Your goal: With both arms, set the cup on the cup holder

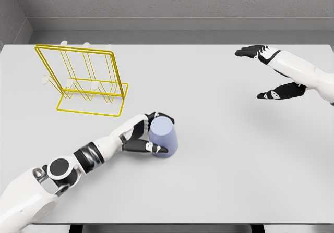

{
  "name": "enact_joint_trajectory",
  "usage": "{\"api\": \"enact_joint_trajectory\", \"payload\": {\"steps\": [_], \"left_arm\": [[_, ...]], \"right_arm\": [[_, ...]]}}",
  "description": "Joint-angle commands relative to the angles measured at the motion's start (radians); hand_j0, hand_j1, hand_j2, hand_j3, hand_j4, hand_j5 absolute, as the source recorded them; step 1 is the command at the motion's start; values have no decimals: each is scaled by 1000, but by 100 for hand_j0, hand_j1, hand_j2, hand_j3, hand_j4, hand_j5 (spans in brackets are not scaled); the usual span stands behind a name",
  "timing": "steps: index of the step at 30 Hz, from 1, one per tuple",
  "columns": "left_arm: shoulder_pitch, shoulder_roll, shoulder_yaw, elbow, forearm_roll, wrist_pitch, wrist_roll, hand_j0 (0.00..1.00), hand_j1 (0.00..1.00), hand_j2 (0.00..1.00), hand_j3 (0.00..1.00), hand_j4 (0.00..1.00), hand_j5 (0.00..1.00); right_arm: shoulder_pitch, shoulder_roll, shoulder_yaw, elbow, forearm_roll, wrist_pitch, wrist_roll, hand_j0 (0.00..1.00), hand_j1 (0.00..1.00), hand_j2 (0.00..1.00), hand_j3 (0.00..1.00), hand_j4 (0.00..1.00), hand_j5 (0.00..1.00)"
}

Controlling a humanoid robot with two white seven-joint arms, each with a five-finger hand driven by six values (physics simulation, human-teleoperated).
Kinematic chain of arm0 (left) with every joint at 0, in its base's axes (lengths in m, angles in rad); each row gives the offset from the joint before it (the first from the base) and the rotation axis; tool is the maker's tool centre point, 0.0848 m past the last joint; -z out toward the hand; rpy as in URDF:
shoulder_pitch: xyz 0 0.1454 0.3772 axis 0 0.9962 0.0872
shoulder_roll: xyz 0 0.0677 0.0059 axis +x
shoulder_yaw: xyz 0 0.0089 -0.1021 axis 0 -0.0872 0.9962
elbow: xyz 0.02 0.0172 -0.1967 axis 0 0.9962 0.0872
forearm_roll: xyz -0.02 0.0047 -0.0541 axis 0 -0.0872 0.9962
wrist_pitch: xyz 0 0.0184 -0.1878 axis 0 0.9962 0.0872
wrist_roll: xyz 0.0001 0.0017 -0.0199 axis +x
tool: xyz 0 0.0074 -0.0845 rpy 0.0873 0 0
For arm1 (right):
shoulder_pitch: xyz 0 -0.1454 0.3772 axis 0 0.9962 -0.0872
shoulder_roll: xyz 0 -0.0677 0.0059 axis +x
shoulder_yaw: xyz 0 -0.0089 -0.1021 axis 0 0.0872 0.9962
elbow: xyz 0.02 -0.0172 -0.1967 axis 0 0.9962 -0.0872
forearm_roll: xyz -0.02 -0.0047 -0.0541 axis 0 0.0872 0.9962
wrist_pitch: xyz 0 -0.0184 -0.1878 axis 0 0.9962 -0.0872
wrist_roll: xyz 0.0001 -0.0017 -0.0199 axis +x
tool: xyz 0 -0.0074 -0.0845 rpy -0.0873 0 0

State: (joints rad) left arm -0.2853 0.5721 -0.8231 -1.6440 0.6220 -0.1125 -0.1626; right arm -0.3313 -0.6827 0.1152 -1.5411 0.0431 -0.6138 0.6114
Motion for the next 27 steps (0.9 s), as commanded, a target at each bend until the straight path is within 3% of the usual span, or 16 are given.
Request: {"api": "enact_joint_trajectory", "payload": {"steps": [1,11,27], "left_arm": [[0,0,18,-16,10,-1,0,62,62,62,62,62,62],[54,51,105,-146,16,-3,0,63,63,63,63,63,63],[72,233,168,-155,100,-173,-2,65,65,65,65,65,65]], "right_arm": [[0,-1,0,-1,-8,3,-1,100,100,100,100,100,100],[0,0,0,-1,-8,3,-1,100,100,100,100,100,100],[2,-1,0,-1,-8,3,-1,100,100,100,100,100,100]]}}
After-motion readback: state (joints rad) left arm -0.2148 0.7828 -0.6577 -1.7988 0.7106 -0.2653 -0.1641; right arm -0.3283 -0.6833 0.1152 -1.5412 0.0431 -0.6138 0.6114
